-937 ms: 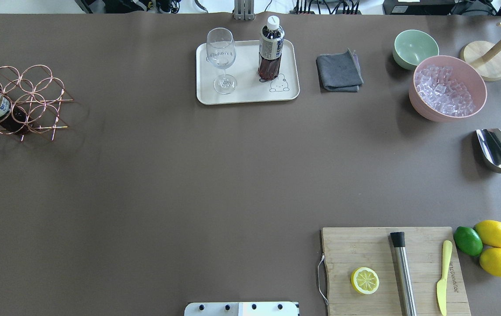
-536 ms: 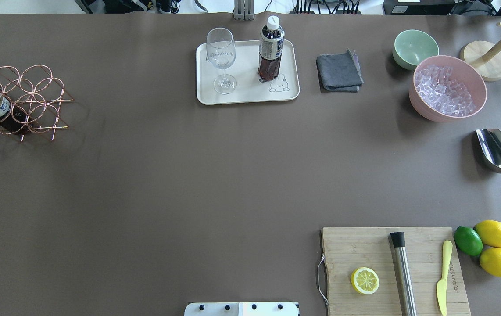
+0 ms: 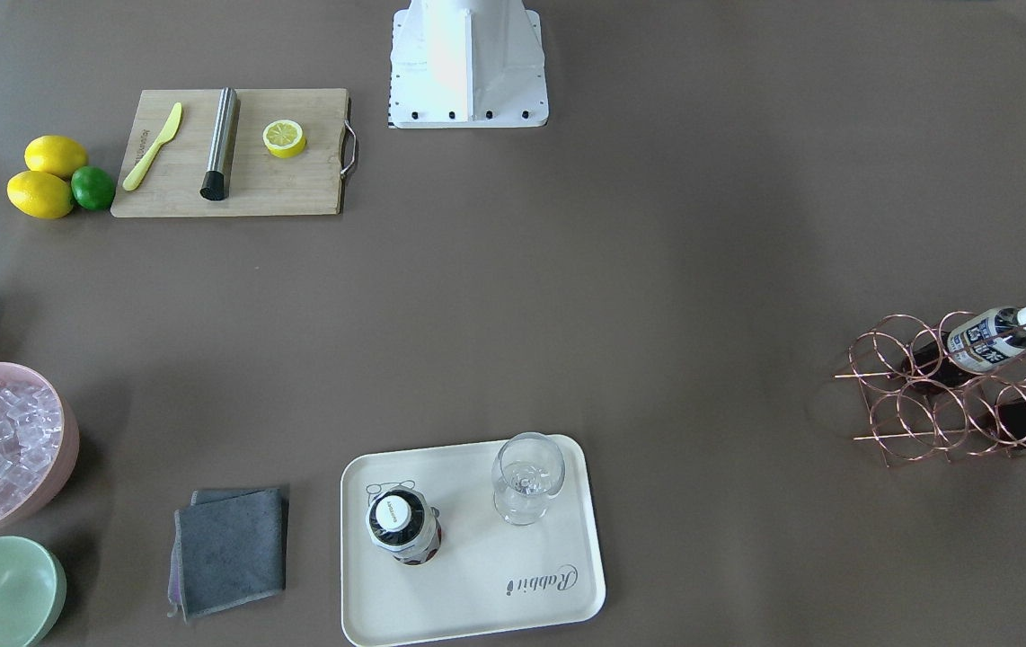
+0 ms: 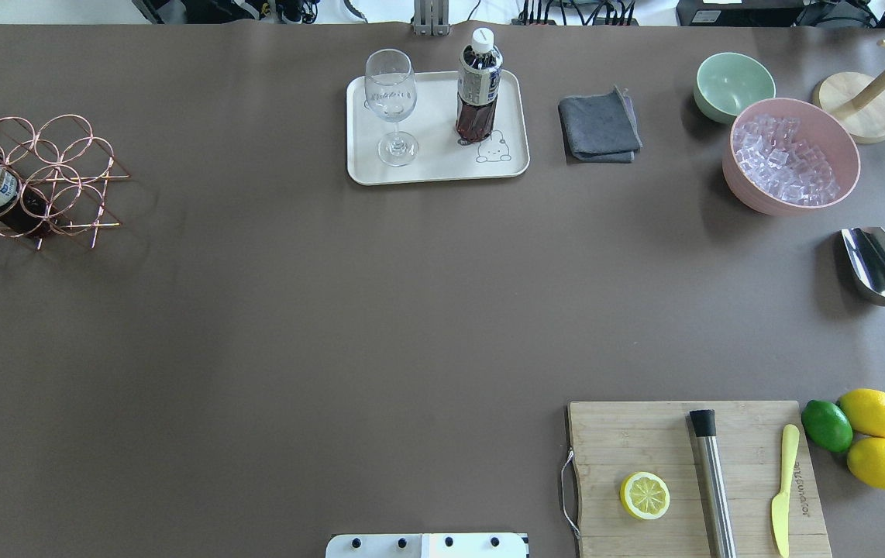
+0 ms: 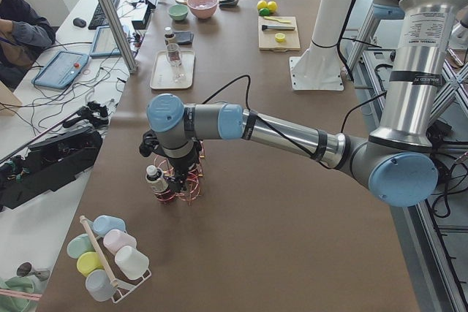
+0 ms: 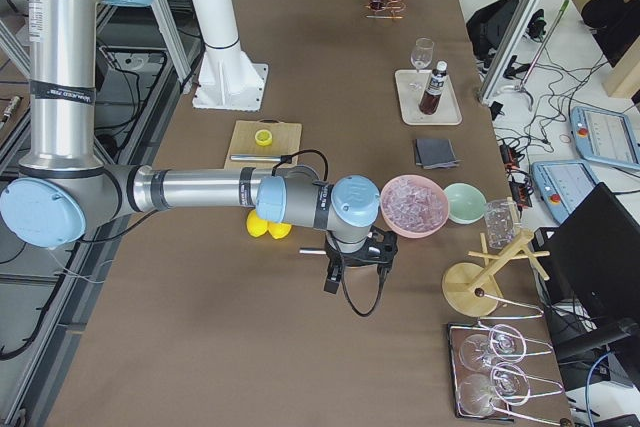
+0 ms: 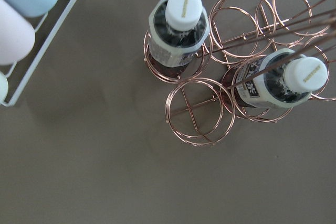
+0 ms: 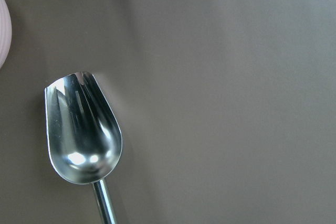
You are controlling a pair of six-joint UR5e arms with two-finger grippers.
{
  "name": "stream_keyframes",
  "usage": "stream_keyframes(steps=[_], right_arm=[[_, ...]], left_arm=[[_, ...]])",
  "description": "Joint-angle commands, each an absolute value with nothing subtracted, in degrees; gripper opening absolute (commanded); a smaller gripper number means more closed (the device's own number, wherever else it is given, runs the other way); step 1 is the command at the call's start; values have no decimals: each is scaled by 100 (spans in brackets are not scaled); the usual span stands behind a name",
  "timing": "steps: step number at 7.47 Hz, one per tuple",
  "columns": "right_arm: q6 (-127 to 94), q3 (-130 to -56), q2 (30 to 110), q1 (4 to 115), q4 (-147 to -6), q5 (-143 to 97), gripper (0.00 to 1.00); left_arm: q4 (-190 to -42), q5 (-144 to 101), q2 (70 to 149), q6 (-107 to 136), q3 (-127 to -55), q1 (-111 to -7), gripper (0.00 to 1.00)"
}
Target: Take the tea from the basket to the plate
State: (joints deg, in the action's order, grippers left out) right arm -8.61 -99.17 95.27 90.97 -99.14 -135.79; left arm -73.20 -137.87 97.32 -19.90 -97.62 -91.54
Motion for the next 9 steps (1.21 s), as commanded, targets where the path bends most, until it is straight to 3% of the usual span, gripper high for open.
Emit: stream_keyframes(steps=[1,6,9], right_arm=[[-861,-9923,9527,9097,-9914,-13579,100],[-861,-9923,9527,9097,-9914,-13579,100],[-861,-9932,9527,9097,-9914,-13579,100]], left_arm=[[-7313,-14150,9422,-1468,-9633,-9193,98],[-7794,-14046,9430,-1468,-8975,-9185,97],[-7910,-13677,9466,-1266,-8965,-9062,96]])
